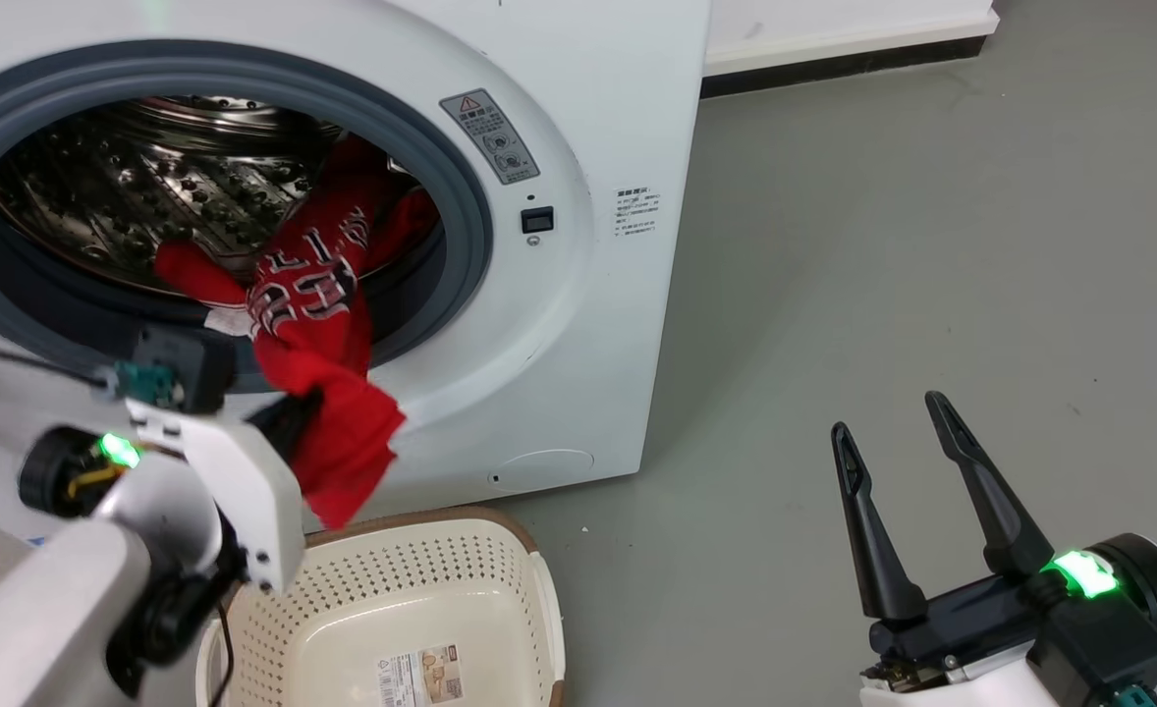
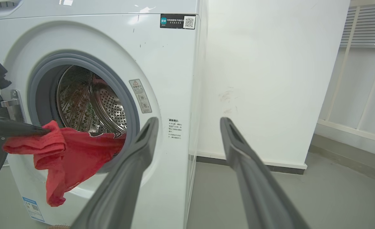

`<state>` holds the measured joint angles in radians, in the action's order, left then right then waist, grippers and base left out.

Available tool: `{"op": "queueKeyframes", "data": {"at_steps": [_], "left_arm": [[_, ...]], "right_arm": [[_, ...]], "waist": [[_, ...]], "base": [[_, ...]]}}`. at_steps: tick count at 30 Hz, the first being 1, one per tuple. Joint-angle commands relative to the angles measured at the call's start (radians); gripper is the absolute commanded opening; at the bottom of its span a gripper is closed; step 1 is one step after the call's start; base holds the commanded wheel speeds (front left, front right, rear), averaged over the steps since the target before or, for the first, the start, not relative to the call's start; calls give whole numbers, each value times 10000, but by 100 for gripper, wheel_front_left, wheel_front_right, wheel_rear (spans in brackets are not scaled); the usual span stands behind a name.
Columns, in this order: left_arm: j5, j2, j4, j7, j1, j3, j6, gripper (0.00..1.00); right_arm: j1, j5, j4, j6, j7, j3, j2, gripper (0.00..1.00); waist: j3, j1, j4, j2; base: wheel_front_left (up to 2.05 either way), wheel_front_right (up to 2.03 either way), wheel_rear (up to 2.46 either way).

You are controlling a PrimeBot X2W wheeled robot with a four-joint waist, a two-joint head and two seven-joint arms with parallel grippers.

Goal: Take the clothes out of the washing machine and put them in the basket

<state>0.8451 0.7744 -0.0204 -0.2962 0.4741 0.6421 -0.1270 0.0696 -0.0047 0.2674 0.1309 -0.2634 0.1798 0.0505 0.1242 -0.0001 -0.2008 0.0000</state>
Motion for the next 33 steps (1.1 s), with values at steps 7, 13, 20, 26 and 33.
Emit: {"op": "queueKeyframes", "data": {"at_steps": [7,13,20,26,33], "left_arm": [[344,-128,29,181,-1084,281,27,0],[565,-446,-757,213,-1609,638,264,0],[550,-926,-2507,295,-1680,1082,643,0],[393,-1474,-4222,450,-1108,1289,1080,0],[431,-2319,-6333,639,-374,1452,1668,0]], "right_arm": [[-118,-71,6,-3,-21,65,-5,100],[-427,-41,2,-3,-21,105,-5,100],[-836,53,100,-3,-21,60,-8,100],[-1223,123,176,-3,-21,-10,-6,100],[-1594,218,266,-3,-21,-65,-6,100]], "waist": [[283,1,-33,0],[818,1,-296,0],[1621,1,-654,0],[2358,1,-812,0],[3031,1,-960,0]], "base": [[0,0,0],[0,0,0],[0,0,0],[0,0,0],[0,0,0]]}}
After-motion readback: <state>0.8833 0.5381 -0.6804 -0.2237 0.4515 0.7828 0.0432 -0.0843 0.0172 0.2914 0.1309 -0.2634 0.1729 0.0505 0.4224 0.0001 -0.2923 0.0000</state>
